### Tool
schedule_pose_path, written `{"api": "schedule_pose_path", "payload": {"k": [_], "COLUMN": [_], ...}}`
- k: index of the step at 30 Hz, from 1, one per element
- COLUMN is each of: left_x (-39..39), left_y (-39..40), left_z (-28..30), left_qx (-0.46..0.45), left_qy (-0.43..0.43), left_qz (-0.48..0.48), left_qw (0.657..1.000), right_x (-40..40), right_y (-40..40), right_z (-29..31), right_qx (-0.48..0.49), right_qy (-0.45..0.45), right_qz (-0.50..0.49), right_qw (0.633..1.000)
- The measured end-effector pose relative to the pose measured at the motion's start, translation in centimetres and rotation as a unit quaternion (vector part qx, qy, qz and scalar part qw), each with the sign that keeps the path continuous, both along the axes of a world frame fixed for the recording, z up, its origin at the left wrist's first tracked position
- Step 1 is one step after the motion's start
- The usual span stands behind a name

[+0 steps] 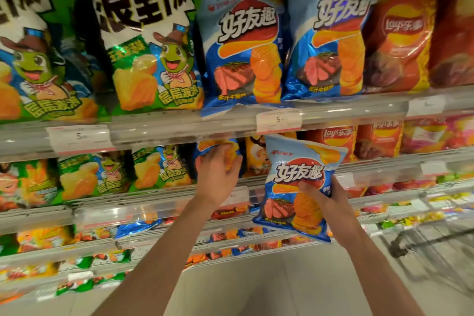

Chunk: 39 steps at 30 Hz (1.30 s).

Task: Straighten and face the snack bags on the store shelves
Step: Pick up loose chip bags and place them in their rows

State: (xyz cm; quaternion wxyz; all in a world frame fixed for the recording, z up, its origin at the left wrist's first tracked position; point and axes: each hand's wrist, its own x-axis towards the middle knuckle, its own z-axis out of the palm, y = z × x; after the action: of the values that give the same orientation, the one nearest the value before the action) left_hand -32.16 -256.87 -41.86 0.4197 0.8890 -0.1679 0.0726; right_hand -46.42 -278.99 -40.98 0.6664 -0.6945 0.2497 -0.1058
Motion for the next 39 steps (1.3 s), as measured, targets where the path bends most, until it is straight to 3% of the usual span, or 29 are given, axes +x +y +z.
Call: {"api": "schedule_pose_path", "payload": {"k": [8, 17, 32, 39], "left_x": [1.5, 1.0, -3.2, -3.9], "left_y": [-7.5, -7.2, 3.5, 8.1], "left_z": [0.6, 1.0, 2.8, 3.5], "left_qx": [0.027, -0.067, -0.120, -0.122], "left_qy": [0.104, 0.064, 0.058, 0.058], "left_qz": [0.045, 0.087, 0.103, 0.140], "left_qw": [0.993, 0.992, 0.986, 0.981], "right_x": [-1.2, -1.8, 1.7, 7.8], "right_y": [-4.7, -5.9, -3.7, -0.8], "right_z": [-0.4, -0.5, 0.1, 1.4], "right_qx": [0.006, 0.021, 0.021, -0.069], "right_qy": [0.007, 0.011, 0.011, -0.011], "right_qz": [-0.022, -0.033, 0.025, 0.055], "right_qw": [1.000, 0.999, 0.999, 0.996]}}
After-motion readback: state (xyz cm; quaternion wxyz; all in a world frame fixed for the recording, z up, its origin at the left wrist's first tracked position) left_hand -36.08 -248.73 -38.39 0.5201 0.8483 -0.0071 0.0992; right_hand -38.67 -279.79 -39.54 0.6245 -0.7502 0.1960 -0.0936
